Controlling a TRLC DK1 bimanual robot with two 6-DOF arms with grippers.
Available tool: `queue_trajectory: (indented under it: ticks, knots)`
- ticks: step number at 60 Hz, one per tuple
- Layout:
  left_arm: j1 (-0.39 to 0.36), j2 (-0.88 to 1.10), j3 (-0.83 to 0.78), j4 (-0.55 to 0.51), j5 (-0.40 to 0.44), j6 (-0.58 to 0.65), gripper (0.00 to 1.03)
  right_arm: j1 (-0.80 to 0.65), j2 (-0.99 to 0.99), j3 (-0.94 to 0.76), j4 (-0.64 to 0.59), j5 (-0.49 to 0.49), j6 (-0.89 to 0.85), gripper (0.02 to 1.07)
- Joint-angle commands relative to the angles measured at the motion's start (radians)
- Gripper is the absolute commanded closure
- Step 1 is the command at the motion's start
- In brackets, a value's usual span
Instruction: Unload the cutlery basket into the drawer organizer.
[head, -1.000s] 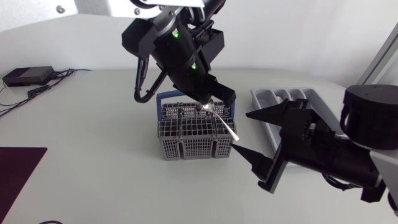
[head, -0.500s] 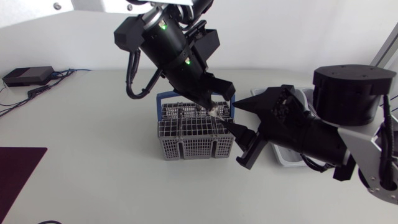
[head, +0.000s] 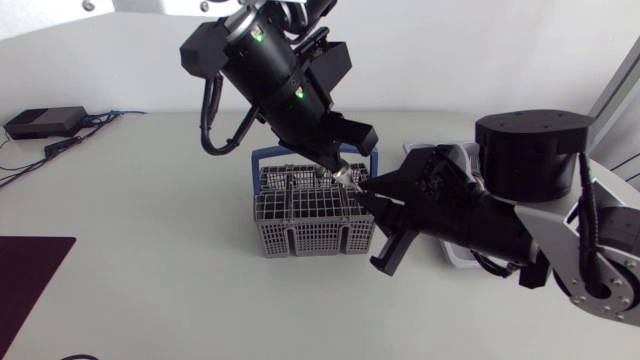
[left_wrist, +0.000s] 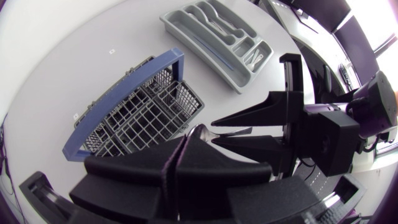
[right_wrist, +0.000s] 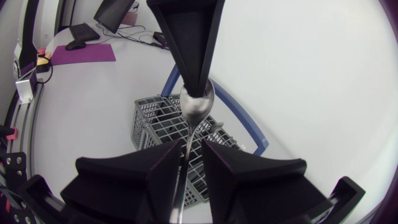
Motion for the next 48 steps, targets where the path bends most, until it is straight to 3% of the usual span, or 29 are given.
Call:
queue_trajectory:
  ticks: [1,36,40,48]
  knots:
    - [0.001,0.011,0.032,-0.013,0.013,-0.025,0.89,0.009,0.020,0.019,0.012,0.013,0.021,0.88]
    - [-0.011,0.010,0.019,-0.009,0.021,-0.023,0.88,0.011,-0.001,0.021,-0.030,-0.016,0.014,1.01]
    - [-0.013,0.008,0.019,-0.007,0.021,-0.023,0.82,0.012,-0.003,0.018,-0.033,-0.021,0.010,1.01]
    - [-0.014,0.007,0.028,-0.003,0.021,-0.025,0.56,0.012,-0.013,0.016,-0.049,-0.034,0.010,1.01]
